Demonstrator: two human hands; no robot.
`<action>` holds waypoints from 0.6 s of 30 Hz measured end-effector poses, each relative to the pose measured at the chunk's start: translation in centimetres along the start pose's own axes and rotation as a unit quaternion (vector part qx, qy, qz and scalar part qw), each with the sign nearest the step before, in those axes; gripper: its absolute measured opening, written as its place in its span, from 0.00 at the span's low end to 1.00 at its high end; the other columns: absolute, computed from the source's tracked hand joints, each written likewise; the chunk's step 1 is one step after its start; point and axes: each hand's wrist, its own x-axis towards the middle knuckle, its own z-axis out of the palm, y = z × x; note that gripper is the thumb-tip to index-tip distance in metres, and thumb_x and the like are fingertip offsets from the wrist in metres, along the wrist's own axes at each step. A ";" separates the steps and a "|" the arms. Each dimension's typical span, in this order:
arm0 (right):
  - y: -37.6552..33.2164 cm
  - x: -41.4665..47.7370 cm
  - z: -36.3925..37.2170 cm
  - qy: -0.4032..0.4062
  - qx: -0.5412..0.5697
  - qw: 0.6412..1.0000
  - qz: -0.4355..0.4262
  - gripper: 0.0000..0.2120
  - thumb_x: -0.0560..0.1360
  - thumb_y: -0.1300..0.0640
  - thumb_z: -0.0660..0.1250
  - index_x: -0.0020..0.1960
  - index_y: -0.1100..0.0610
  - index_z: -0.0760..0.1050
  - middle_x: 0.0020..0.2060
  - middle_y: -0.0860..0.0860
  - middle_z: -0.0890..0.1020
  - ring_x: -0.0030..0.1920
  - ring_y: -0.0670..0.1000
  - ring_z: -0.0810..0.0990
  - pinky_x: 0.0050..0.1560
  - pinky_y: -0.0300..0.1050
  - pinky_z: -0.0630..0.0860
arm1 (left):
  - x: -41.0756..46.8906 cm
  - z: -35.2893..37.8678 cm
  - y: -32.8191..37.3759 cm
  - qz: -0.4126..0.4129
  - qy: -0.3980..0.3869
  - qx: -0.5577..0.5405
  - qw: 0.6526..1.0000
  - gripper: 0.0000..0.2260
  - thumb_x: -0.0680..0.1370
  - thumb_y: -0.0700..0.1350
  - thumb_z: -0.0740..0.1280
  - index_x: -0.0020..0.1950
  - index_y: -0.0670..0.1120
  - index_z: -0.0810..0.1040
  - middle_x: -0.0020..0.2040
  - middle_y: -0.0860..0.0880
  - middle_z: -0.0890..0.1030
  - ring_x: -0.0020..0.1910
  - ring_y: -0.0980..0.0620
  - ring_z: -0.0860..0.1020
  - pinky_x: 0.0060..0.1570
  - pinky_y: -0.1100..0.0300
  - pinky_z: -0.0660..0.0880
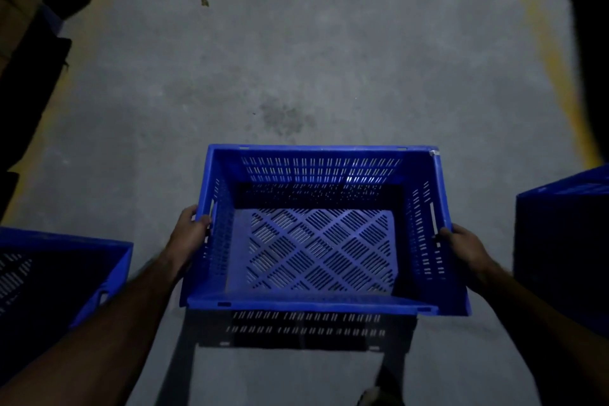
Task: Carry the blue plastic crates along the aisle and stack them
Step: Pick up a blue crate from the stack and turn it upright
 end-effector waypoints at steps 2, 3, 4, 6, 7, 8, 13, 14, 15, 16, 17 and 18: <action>0.3 0.1 0.1 -0.010 0.003 1.000 0.009 0.13 0.75 0.66 0.59 0.58 0.59 0.74 0.39 0.56 0.80 0.37 0.58 0.80 0.36 0.50 0.78 | 0.3 0.2 -0.7 -0.004 -0.003 -0.003 1.000 0.18 0.79 0.44 0.60 0.68 0.50 0.68 0.56 0.41 0.79 0.50 0.40 0.80 0.52 0.41 0.79; 0.4 0.2 0.2 -0.012 0.006 1.000 0.012 0.13 0.75 0.66 0.59 0.58 0.59 0.74 0.39 0.56 0.80 0.37 0.59 0.80 0.37 0.50 0.78 | 0.3 0.2 -0.8 -0.003 -0.005 -0.003 1.000 0.18 0.79 0.45 0.60 0.68 0.51 0.67 0.57 0.41 0.78 0.50 0.40 0.80 0.52 0.41 0.79; 0.6 0.3 0.2 -0.012 0.006 1.000 0.012 0.14 0.75 0.66 0.59 0.59 0.60 0.74 0.40 0.56 0.80 0.38 0.59 0.80 0.38 0.51 0.78 | 0.5 0.2 -1.0 -0.001 -0.003 -0.003 1.000 0.18 0.79 0.46 0.60 0.68 0.52 0.67 0.57 0.42 0.78 0.50 0.40 0.80 0.51 0.40 0.79; 0.8 0.5 0.1 -0.009 -0.002 1.000 0.010 0.14 0.76 0.66 0.59 0.60 0.60 0.74 0.40 0.56 0.80 0.38 0.59 0.80 0.39 0.51 0.79 | 0.7 0.2 -1.2 0.001 -0.003 -0.002 1.000 0.17 0.79 0.46 0.60 0.68 0.53 0.67 0.57 0.42 0.79 0.50 0.41 0.80 0.50 0.40 0.79; 0.9 0.6 0.1 -0.007 -0.006 1.000 0.009 0.14 0.76 0.65 0.59 0.60 0.60 0.74 0.40 0.56 0.80 0.39 0.59 0.80 0.39 0.51 0.79 | 0.5 0.2 -1.1 0.000 -0.006 -0.003 1.000 0.17 0.79 0.46 0.59 0.68 0.53 0.68 0.57 0.42 0.78 0.50 0.41 0.80 0.51 0.41 0.79; 0.9 0.7 0.1 -0.005 -0.012 1.000 0.011 0.13 0.77 0.64 0.59 0.60 0.60 0.74 0.40 0.57 0.80 0.39 0.59 0.81 0.40 0.52 0.79 | 0.3 0.3 -0.9 0.002 -0.007 0.002 1.000 0.17 0.79 0.45 0.59 0.68 0.53 0.67 0.58 0.43 0.78 0.50 0.41 0.80 0.50 0.42 0.79; 0.7 0.9 0.2 0.018 -0.052 0.998 0.014 0.13 0.75 0.61 0.61 0.58 0.64 0.74 0.47 0.62 0.82 0.43 0.62 0.82 0.49 0.60 0.80 | -0.8 0.0 0.2 -0.002 -0.016 0.028 0.999 0.17 0.80 0.46 0.59 0.69 0.51 0.69 0.57 0.43 0.79 0.50 0.41 0.80 0.48 0.48 0.79; 0.7 0.7 0.1 0.020 -0.058 0.998 0.011 0.14 0.75 0.59 0.62 0.58 0.64 0.75 0.47 0.63 0.82 0.43 0.63 0.82 0.50 0.61 0.80 | -0.7 -0.3 0.1 -0.007 -0.019 0.025 0.999 0.19 0.77 0.50 0.60 0.68 0.50 0.71 0.57 0.43 0.80 0.50 0.41 0.81 0.51 0.44 0.79; 0.6 0.5 0.0 0.020 -0.062 0.998 0.010 0.15 0.75 0.58 0.63 0.58 0.64 0.75 0.47 0.62 0.82 0.43 0.63 0.83 0.50 0.62 0.80 | -0.7 -0.6 0.2 -0.009 -0.020 0.022 1.000 0.21 0.74 0.54 0.62 0.66 0.49 0.72 0.57 0.43 0.80 0.50 0.41 0.81 0.53 0.41 0.79; 0.3 0.0 -0.1 0.017 -0.071 0.997 0.014 0.15 0.75 0.56 0.63 0.58 0.63 0.74 0.48 0.62 0.82 0.44 0.63 0.83 0.49 0.61 0.80 | -0.7 -0.9 0.2 -0.014 -0.021 0.020 0.999 0.24 0.72 0.56 0.63 0.65 0.48 0.73 0.59 0.43 0.80 0.51 0.41 0.81 0.54 0.40 0.78; 0.0 -0.6 -0.3 0.013 -0.076 0.997 0.015 0.17 0.75 0.55 0.64 0.59 0.63 0.73 0.49 0.62 0.82 0.45 0.63 0.82 0.48 0.58 0.81 | -1.3 -1.2 0.6 -0.014 -0.022 0.018 0.999 0.26 0.73 0.57 0.64 0.67 0.46 0.72 0.61 0.44 0.79 0.54 0.41 0.80 0.56 0.42 0.77; -0.4 -1.4 -0.6 0.011 -0.083 0.996 0.015 0.19 0.75 0.54 0.64 0.62 0.62 0.72 0.52 0.62 0.81 0.47 0.63 0.82 0.45 0.53 0.80 | -2.7 -1.4 1.5 -0.010 -0.019 0.020 1.000 0.24 0.76 0.54 0.65 0.69 0.44 0.70 0.63 0.45 0.78 0.56 0.41 0.79 0.57 0.45 0.76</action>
